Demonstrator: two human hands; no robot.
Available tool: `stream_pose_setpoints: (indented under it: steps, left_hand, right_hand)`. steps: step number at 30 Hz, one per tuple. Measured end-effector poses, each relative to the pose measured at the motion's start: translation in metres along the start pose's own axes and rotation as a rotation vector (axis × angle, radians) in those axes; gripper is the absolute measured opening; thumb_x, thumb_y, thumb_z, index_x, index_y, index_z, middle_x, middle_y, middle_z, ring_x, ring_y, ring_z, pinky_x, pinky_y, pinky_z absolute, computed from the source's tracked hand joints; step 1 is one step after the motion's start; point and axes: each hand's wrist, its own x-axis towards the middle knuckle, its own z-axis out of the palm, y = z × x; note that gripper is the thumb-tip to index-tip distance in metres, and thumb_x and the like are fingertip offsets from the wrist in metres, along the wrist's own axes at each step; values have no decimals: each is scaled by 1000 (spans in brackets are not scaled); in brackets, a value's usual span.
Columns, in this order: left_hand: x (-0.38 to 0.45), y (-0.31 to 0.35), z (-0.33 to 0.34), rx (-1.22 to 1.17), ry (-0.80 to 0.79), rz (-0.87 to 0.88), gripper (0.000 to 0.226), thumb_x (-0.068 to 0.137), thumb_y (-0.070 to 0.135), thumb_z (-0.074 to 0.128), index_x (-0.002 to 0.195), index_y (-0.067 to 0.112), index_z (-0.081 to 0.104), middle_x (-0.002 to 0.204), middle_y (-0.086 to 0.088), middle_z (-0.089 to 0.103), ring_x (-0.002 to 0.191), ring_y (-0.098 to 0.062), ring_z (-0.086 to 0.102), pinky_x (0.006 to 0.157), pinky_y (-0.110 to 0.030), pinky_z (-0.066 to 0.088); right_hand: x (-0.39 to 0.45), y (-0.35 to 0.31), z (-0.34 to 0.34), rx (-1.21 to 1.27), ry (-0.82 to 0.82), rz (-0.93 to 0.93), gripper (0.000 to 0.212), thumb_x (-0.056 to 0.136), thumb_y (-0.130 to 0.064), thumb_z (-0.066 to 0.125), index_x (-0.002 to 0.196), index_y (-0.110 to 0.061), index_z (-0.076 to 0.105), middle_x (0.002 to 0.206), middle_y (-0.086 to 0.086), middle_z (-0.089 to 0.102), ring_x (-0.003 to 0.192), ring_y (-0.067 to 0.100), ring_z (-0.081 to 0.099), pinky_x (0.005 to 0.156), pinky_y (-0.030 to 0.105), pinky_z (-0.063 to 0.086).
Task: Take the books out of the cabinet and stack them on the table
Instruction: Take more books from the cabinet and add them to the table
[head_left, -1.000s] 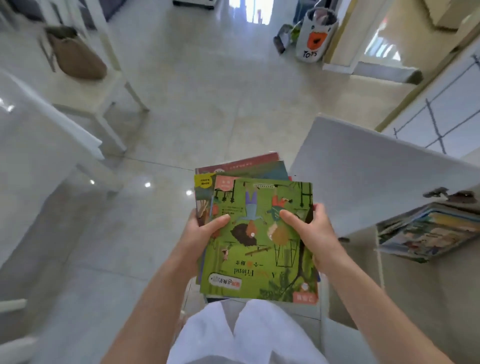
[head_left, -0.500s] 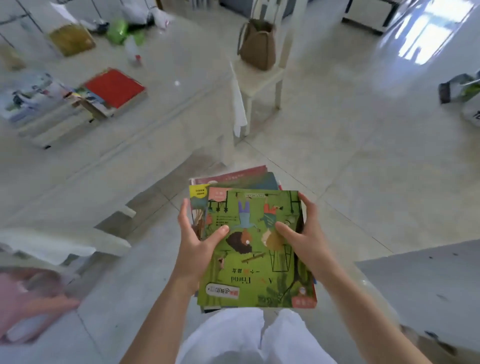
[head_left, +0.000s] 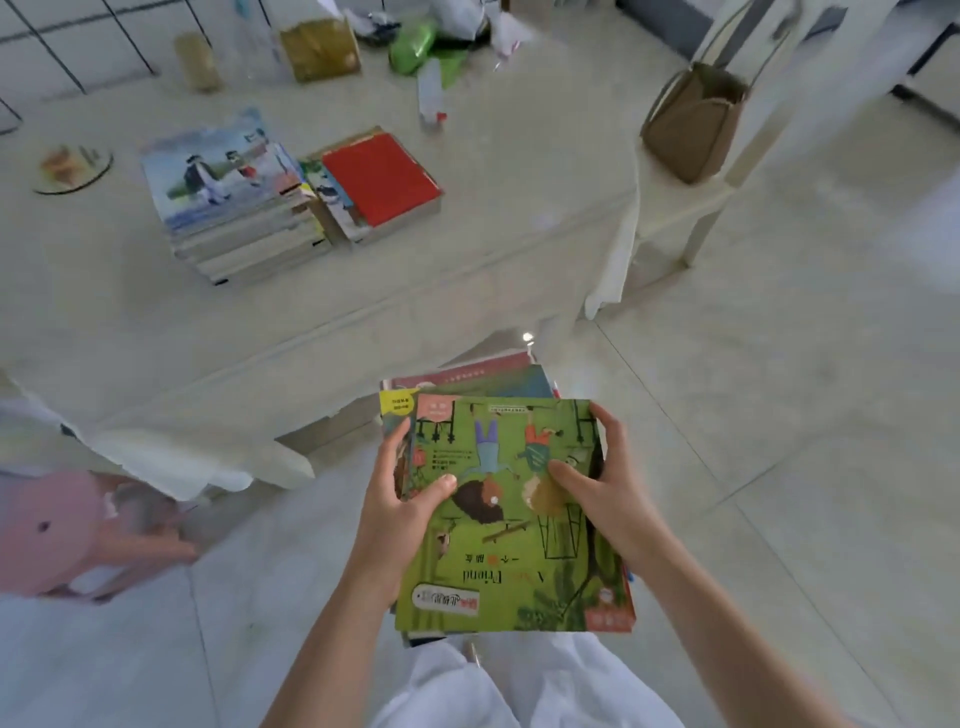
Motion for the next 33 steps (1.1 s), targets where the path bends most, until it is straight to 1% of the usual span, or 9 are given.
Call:
stream_pose_setpoints:
  steps: [3, 11, 19, 23, 26, 28, 30, 31, 33]
  left_hand:
    - [40, 22, 8, 5, 47, -15, 71, 81, 28, 73, 129, 65, 35, 143, 9, 46, 128, -19, 47, 104, -56, 42]
    - [140, 90, 23, -44, 134, -16, 80, 61, 55, 74, 127, 72, 31, 151, 10, 38, 134, -24, 44, 102, -60, 41]
    - [216, 136, 17, -33, 234, 35, 79, 80, 31, 75, 138, 57, 28, 153, 10, 34, 137, -18, 38, 110, -54, 34]
    - [258, 151, 5, -68, 248, 45, 100, 79, 23, 77, 146, 52, 9, 154, 18, 20, 138, -9, 28, 116, -50, 24]
    - [292, 155, -8, -188, 241, 5, 122, 68, 29, 85, 141, 60, -8, 162, 8, 10, 144, -17, 25, 116, -54, 23]
    - [314, 163, -20, -214, 208, -49, 120, 63, 30, 87, 144, 55, 3, 156, 3, 32, 137, -18, 42, 111, -55, 34]
    - [337, 169, -30, -215, 197, -48, 91, 65, 22, 86, 138, 37, 35, 128, 3, 63, 114, -16, 63, 101, -54, 46]
    - [347, 171, -34, -209, 194, -35, 76, 68, 14, 85, 130, 31, 43, 116, 4, 69, 105, -16, 68, 97, -52, 50]
    - [364, 180, -42, -224, 165, -4, 73, 71, 4, 81, 128, 31, 43, 110, 5, 71, 99, -14, 70, 93, -49, 53]
  right_hand:
    - [49, -33, -1, -79, -37, -33, 71, 88, -14, 67, 141, -36, 24, 118, 2, 62, 91, 16, 68, 67, 33, 61]
    - [168, -125, -7, -136, -143, -104, 77, 85, -18, 70, 139, -43, 21, 118, -3, 60, 99, 19, 66, 83, 47, 58]
    - [248, -186, 11, -114, -190, -57, 71, 84, -18, 72, 139, -29, 27, 106, -6, 64, 93, 17, 68, 82, 41, 58]
    - [288, -211, 29, -169, -213, -103, 66, 87, -16, 68, 139, -21, 28, 109, -4, 60, 98, 17, 64, 82, 37, 56]
    - [317, -228, 41, -190, -235, -98, 65, 87, -16, 68, 139, -22, 29, 116, 1, 60, 104, 20, 62, 86, 39, 54]
    - [339, -241, 51, -174, -261, -82, 59, 85, -11, 70, 133, -20, 36, 116, 3, 61, 102, 18, 63, 83, 36, 55]
    - [360, -251, 58, -145, -297, -70, 53, 81, -4, 72, 125, -16, 45, 114, 4, 66, 100, 18, 65, 82, 37, 56]
    - [368, -256, 63, -131, -309, -78, 50, 80, -1, 72, 123, -16, 49, 111, 4, 68, 100, 20, 66, 83, 38, 56]
    - [381, -264, 70, -105, -326, -123, 46, 80, 4, 70, 117, -17, 53, 106, 3, 69, 98, 19, 68, 79, 35, 57]
